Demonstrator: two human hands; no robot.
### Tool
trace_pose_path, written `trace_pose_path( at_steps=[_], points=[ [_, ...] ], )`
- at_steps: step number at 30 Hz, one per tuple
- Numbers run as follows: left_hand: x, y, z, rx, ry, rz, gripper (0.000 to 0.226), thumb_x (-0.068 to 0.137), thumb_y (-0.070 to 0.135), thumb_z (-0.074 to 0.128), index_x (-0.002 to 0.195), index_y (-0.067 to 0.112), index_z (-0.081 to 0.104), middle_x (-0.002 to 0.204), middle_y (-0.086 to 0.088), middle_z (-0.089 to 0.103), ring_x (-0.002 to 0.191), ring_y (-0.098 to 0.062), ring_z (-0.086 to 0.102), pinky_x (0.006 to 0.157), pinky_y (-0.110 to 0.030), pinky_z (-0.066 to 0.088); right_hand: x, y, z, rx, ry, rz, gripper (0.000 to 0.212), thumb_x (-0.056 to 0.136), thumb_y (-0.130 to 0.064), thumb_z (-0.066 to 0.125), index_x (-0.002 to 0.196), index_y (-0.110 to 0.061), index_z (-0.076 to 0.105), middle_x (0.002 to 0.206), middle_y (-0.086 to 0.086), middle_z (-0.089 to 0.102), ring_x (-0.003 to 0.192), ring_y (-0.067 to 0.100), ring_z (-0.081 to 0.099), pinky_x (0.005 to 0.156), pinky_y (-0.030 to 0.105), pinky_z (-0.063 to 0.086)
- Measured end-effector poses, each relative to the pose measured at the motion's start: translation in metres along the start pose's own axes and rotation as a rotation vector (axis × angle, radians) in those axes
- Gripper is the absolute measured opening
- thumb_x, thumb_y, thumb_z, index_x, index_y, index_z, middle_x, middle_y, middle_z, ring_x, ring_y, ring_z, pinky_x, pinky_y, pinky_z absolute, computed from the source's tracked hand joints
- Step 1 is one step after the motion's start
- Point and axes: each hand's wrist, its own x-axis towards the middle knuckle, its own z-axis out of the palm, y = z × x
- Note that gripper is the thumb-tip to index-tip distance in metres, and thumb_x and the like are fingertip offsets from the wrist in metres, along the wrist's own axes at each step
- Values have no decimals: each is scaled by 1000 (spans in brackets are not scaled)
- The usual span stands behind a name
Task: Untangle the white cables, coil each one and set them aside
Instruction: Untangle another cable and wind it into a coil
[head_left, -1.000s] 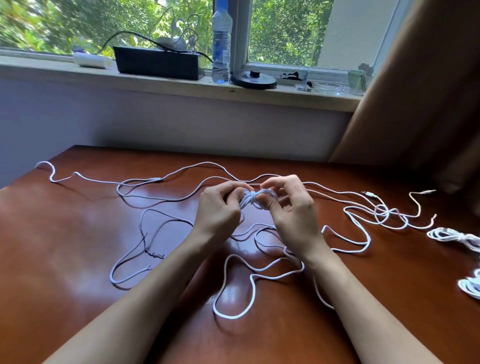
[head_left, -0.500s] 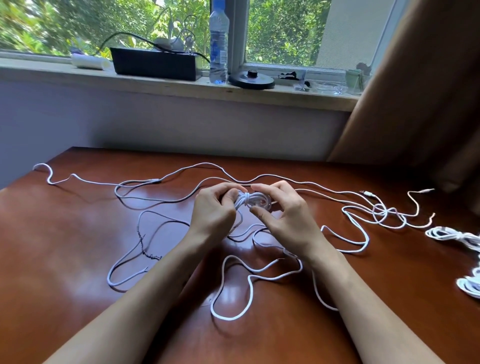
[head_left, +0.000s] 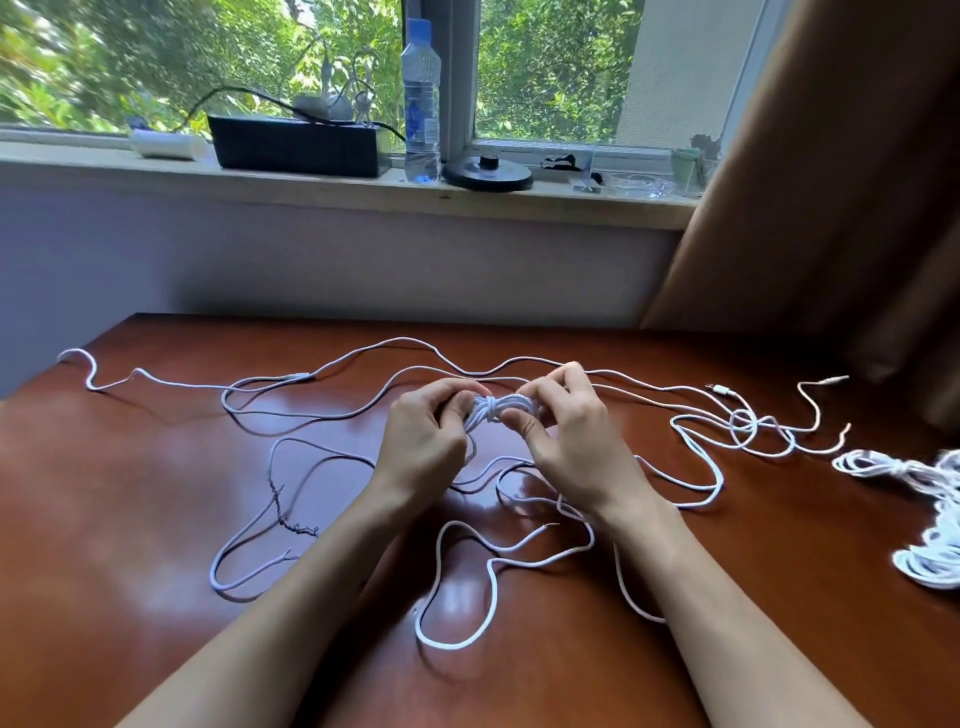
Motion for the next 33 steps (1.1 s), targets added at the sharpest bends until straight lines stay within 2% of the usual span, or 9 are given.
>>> trace_pose_path(
  at_steps=[2, 5, 8, 12, 15, 20, 28, 30, 33],
  points=[
    [-1, 1, 2, 3, -8, 2, 22, 94, 9, 54, 91, 14, 76, 84, 12, 74, 79, 1, 66, 74, -14, 47, 1, 3, -5, -1, -16, -21, 19, 92, -31, 71, 97, -13, 67, 98, -6, 49, 79, 12, 57, 71, 37, 54],
    [0, 1, 3, 26, -31, -1, 23, 96, 1, 56, 93, 14, 76, 86, 13, 74, 79, 2, 66, 75, -14, 48, 3, 6, -13, -21, -64, -51, 21, 92, -35, 72, 97, -16, 68, 94, -6, 56, 81, 12, 57, 73, 37, 53],
    [3, -1, 1, 22, -85, -44, 18, 97, 8, 59, 96, 15, 76, 86, 10, 75, 79, -5, 67, 75, -20, 51, 4, 12, -22, -35, -129, -46, 29, 89, -45, 71, 96, -17, 69, 90, -5, 59, 77, 12, 57, 73, 35, 51],
    [6, 1, 4, 38, -193, -93, 10, 96, 15, 65, 95, 19, 74, 79, 1, 73, 67, -10, 61, 62, -24, 48, -7, 20, -38, -79, -134, -41, 37, 83, -59, 68, 97, -25, 65, 87, -14, 58, 73, 4, 56, 71, 36, 52],
    [10, 9, 9, 176, -249, -69, 10, 90, 33, 65, 88, 28, 74, 76, 11, 73, 73, -12, 68, 70, -37, 56, -17, 24, -50, -76, -100, -36, 42, 83, -65, 65, 107, -31, 63, 87, -18, 58, 74, 4, 56, 70, 38, 54],
    [15, 47, 23, 564, -252, 73, 13, 93, 37, 65, 98, 32, 75, 89, 8, 75, 85, -17, 65, 69, -31, 48, -31, 24, -77, -143, -50, -29, 31, 86, -51, 73, 110, -33, 65, 89, -17, 61, 76, 6, 55, 70, 39, 55],
    [13, 69, 80, 409, -371, 166, 21, 95, 41, 55, 96, 29, 73, 89, 6, 73, 85, -21, 64, 73, -37, 53, -54, 40, -134, -358, 53, 74, 31, 81, -58, 73, 101, -34, 71, 81, -17, 60, 87, 11, 55, 70, 36, 48],
    [11, 73, 100, 357, -436, 182, 30, 92, 46, 48, 95, 27, 71, 86, 5, 73, 84, -22, 65, 75, -40, 54, -64, 49, -150, -384, 61, 115, 30, 80, -57, 74, 100, -34, 71, 80, -19, 57, 86, 6, 51, 70, 33, 46],
    [7, 82, 128, 285, -574, 240, 31, 93, 47, 53, 102, 24, 70, 92, 5, 71, 89, -20, 64, 81, -39, 53, -81, 62, -173, -417, 65, 161, 28, 82, -54, 74, 100, -33, 71, 84, -14, 63, 85, 8, 51, 71, 35, 48]
  ],
)
